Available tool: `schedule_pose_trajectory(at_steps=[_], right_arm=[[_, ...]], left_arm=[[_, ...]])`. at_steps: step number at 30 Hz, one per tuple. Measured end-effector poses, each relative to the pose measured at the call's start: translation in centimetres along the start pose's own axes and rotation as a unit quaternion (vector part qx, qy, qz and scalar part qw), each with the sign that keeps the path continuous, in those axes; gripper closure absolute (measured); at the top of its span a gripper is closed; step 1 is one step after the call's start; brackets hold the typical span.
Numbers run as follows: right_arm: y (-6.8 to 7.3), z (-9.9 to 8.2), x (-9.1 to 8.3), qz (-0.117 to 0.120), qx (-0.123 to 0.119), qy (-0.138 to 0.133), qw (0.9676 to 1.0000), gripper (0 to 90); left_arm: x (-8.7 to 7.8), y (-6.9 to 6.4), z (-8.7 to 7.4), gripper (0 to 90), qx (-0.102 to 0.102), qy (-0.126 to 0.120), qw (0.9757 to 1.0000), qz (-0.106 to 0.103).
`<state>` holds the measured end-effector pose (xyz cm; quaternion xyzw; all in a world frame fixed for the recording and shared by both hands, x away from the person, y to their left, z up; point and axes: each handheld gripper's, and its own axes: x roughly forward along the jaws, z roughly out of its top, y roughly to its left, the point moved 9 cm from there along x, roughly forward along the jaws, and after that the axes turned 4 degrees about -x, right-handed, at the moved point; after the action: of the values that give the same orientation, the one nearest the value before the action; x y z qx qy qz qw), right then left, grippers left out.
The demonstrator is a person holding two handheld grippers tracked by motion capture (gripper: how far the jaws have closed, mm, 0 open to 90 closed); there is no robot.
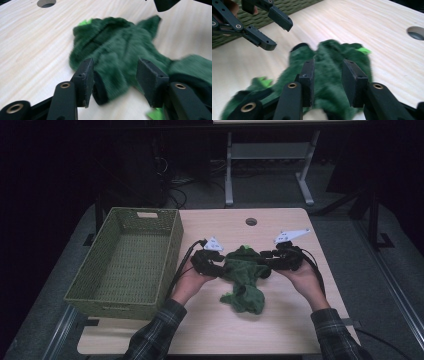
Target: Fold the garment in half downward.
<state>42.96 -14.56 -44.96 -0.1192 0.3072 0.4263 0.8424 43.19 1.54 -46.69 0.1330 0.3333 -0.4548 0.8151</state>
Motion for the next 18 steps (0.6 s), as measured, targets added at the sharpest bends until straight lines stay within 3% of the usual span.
schedule_pose_trajectory(at_steps=[2, 6, 10, 14, 16, 18], right_arm=[[-0.9, 0.0, 0.5, 0.0, 0.011, 0.006, 0.9999, 60.5], [-2.9, -0.3, 1.7, -0.017, 0.024, 0.008, 0.9995, 59.0], [-4.3, -1.4, 3.1, -0.016, 0.045, 0.015, 0.9988, 57.0], [-5.6, -3.0, 4.7, -0.016, 0.069, 0.036, 0.9969, 54.7], [-5.9, -3.3, 5.0, -0.015, 0.065, 0.038, 0.997, 54.7], [-6.0, -4.0, 5.6, -0.008, 0.07, 0.049, 0.9963, 55.3]], left_arm=[[0.7, 0.8, 0.5, 48.6, -0.015, -0.001, 0.9999, -0.001], [2.5, 2.6, 1.1, 49.7, -0.029, 0.002, 0.9996, -0.002], [4.3, 4.0, 1.1, 49.2, -0.036, 0.013, 0.9992, 0.004], [5.9, 5.1, 0.6, 48.6, -0.03, 0.035, 0.9989, 0.011], [6.6, 5.2, 0.3, 48.4, -0.032, 0.04, 0.9987, 0.008], [7.1, 5.3, 0.0, 47.6, -0.022, 0.055, 0.9983, 0.004]])
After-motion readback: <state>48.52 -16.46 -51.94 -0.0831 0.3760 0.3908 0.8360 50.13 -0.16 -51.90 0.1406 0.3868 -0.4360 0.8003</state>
